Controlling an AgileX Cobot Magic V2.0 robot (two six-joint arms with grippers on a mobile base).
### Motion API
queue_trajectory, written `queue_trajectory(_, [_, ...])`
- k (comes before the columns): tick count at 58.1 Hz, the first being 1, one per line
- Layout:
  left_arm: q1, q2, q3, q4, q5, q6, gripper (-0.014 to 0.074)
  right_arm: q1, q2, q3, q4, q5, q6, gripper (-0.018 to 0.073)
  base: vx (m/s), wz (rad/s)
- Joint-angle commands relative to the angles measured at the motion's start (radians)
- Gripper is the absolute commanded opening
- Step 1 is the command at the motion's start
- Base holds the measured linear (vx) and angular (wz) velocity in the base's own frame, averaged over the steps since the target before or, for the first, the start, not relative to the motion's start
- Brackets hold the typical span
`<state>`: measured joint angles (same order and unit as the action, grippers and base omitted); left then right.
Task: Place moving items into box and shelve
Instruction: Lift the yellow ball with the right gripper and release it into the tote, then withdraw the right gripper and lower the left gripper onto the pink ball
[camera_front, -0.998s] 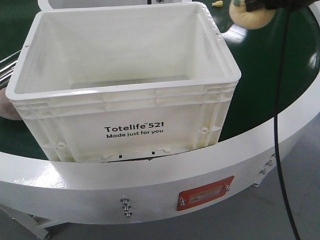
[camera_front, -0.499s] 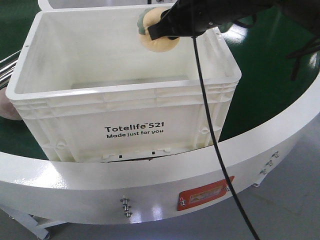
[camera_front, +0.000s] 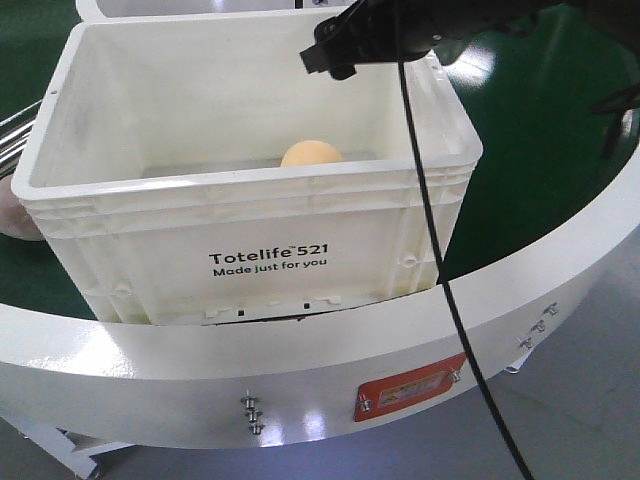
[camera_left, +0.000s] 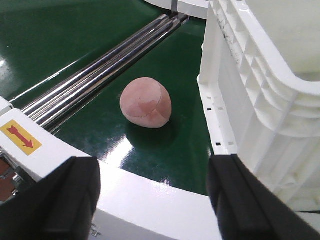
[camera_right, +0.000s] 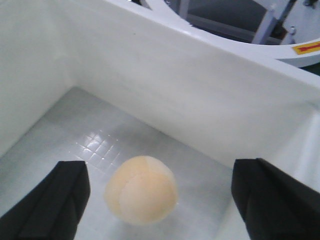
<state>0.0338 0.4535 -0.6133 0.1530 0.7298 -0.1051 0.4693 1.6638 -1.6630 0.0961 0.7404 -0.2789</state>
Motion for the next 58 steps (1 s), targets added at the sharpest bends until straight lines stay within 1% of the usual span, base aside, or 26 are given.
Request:
queue_trajectory(1, [-0.008,0.012,-0.024,0.001,-0.081,-0.006,0.0549,0.001,-0.11,-0.031,-0.102,0.023,0.107,0.0582,0.0,0.0])
queue_trajectory(4, [-0.008,0.012,-0.024,0.001,-0.081,-0.006,0.0549,0.001,-0.144,-0.013,-0.13,0.058,0.143,0.0563,0.0,0.0])
queue_trajectory(7, [-0.008,0.012,-0.024,0.001,-0.082,-0.006,0.0549,0.001,-0.183,0.038,-0.134,0.041,0.14,0.0547,0.0,0.0])
queue_trajectory(17, [-0.008,0.012,-0.024,0.001,-0.085,-0.006,0.0549,0.001,-0.401,0.348,-0.127,-0.116,0.125,0.0522,0.0,0.0])
queue_trajectory(22, [-0.008,0.012,-0.024,0.001,-0.085,-0.006,0.0549,0.001,-0.506,0.481,-0.125,-0.159,0.125,0.0522,0.0,0.0])
queue_trajectory(28, [-0.008,0.013,-0.024,0.001,-0.085,-0.006,0.0549,0.001,-0.641,0.625,-0.119,-0.176,0.125,0.0522,0.0,0.0])
queue_trajectory(35, [-0.008,0.041,-0.024,0.001,-0.073,-0.014,0.0549,0.001,-0.775,0.748,-0.119,-0.176,0.123,0.0522,0.0,0.0])
queue_trajectory(40, [-0.008,0.087,-0.025,0.001,-0.039,-0.014,0.0563,0.001,-0.848,0.822,-0.12,-0.178,0.123,0.0522,0.0,0.0])
queue_trajectory(50, [-0.008,0.253,-0.075,0.001,0.032,-0.025,0.0673,-0.001,-0.941,0.899,-0.132,-0.197,0.123,0.0522,0.0,0.0])
queue_trajectory(53, [-0.008,0.325,-0.104,0.006,0.051,-0.032,0.069,-0.001,-0.946,0.9,-0.132,-0.193,0.123,0.0522,0.0,0.0])
queue_trajectory(58, [-0.004,0.436,-0.146,0.032,0.056,-0.032,0.0687,-0.001,-0.944,0.9,-0.132,-0.196,0.124,0.0522,0.0,0.0])
